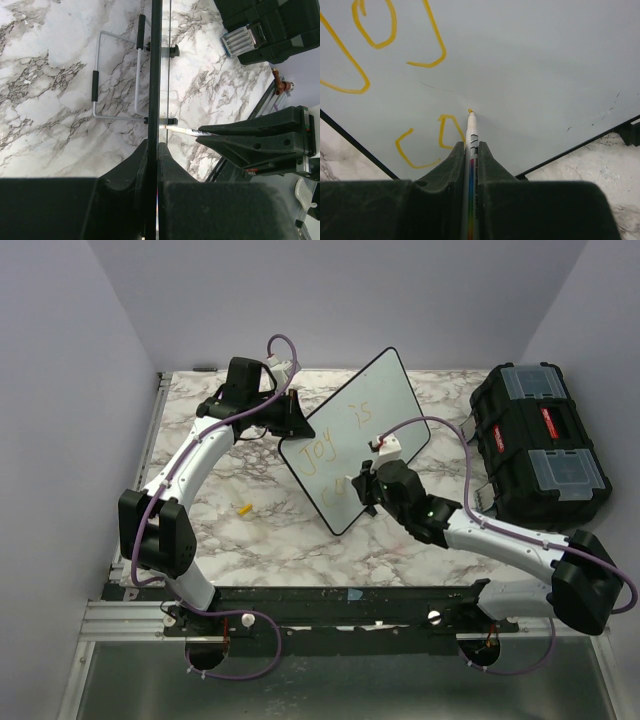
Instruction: Write a sentence on the whiteboard
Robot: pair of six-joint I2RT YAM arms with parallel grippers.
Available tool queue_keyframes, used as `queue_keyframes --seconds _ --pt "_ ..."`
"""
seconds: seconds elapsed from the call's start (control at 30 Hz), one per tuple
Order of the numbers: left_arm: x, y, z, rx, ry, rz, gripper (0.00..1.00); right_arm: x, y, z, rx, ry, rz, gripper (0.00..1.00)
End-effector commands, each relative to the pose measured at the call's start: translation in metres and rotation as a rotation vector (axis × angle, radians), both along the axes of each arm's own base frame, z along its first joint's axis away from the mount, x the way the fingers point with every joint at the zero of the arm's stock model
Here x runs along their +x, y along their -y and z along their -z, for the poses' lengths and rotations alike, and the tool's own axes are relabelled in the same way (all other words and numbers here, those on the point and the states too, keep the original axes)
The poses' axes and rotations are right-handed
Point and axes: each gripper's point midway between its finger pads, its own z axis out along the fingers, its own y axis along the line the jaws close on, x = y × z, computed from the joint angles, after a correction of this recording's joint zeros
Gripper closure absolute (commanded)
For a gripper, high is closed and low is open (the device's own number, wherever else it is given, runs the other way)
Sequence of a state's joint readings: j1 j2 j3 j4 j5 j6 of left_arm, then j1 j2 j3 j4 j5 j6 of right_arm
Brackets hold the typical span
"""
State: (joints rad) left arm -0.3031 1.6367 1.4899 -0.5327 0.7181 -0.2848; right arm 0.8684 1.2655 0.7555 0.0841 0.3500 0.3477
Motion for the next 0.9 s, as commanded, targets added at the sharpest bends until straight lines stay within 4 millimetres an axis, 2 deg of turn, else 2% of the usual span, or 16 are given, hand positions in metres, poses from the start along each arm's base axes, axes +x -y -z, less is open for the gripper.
queue_keyframes --seconds 0.0,0.27,0.87 --pt "0.009 -0.001 -0.016 0.007 0.111 -0.006 1.0 -0.012 0.009 0.026 -0.019 -0.065 -0.008 0.99" --pt "0.01 -0.001 -0.015 0.005 0.106 -0.005 1.0 -0.022 0.015 0.04 -0.009 -0.106 0.0 0.99" --pt "0.009 -0.001 -0.014 0.005 0.105 -0.007 1.0 -0.002 -0.006 0.012 0.008 -0.041 -0.019 0.99"
